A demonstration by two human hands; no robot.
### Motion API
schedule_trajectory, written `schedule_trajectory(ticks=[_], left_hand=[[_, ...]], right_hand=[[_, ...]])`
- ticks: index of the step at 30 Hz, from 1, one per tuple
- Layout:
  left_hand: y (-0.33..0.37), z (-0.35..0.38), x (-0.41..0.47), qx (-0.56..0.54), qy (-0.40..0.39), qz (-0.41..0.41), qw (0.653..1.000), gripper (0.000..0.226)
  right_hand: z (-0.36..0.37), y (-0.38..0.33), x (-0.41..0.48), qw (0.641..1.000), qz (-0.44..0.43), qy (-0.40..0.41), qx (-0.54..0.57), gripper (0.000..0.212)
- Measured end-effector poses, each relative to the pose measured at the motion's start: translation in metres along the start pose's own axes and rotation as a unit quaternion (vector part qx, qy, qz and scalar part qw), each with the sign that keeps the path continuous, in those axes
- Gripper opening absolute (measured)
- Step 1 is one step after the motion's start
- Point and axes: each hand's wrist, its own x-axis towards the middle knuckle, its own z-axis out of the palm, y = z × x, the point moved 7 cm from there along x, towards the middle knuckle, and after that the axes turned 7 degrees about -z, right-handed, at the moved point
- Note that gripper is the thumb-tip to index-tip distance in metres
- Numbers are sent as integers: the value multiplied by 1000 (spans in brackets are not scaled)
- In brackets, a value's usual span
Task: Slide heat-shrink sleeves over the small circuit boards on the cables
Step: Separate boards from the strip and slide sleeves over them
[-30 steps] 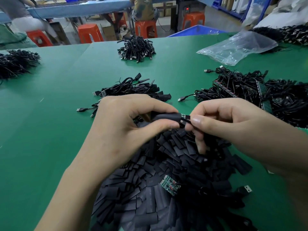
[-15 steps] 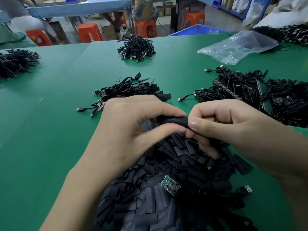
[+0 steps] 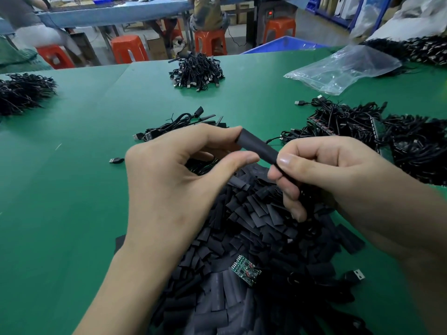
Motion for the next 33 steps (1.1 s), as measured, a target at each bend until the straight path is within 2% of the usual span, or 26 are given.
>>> schedule_trajectory(ticks=[2, 4, 9, 12, 14, 16, 17, 19, 21, 23, 26, 28, 31, 33], left_hand=[[20, -14, -11, 7, 61, 62, 996, 28], [24, -16, -15, 17, 78, 91, 993, 30], [20, -16, -14, 48, 65, 88, 993, 34], [15, -16, -12, -26, 49, 40, 998, 27], [2, -5, -10, -131, 2, -48, 990, 43], [-6, 17, -12, -180, -103, -119, 971, 64], [-4, 29, -15, -185, -169, -132, 959, 65], [2, 48, -24, -189, -269, -121, 937, 45], [3, 51, -26, -224, -293, -119, 922, 26], [2, 53, -26, -239, -306, -117, 914, 20], [-7, 52, -25, -185, -315, -113, 924, 19], [-13, 47, -22, -140, -310, -108, 934, 23], [-25, 26, -9, -33, -241, -84, 966, 14], [-38, 7, 1, 55, -169, -78, 981, 11]], right_hand=[[1, 1, 0, 1000, 4, 6, 8, 26], [2, 2, 1, 1000, 7, 9, 7, 29], [3, 4, 1, 1000, 10, 14, -2, 30], [-1, 3, 1, 999, 3, 34, 12, 24], [-4, 1, 2, 998, -13, 57, 23, 22], [-7, 0, 2, 994, -28, 91, 60, 21], [-8, 0, 2, 990, -36, 109, 82, 21], [-7, 0, 2, 983, -51, 143, 108, 21], [-7, 1, 1, 974, -68, 174, 127, 23], [-9, -1, 0, 968, -88, 196, 130, 24], [-11, -1, 1, 970, -91, 197, 114, 22], [-15, 0, 2, 978, -77, 189, 50, 21], [-24, 0, 1, 978, -62, 186, -77, 15], [-32, 0, 1, 974, -59, 204, -77, 15]])
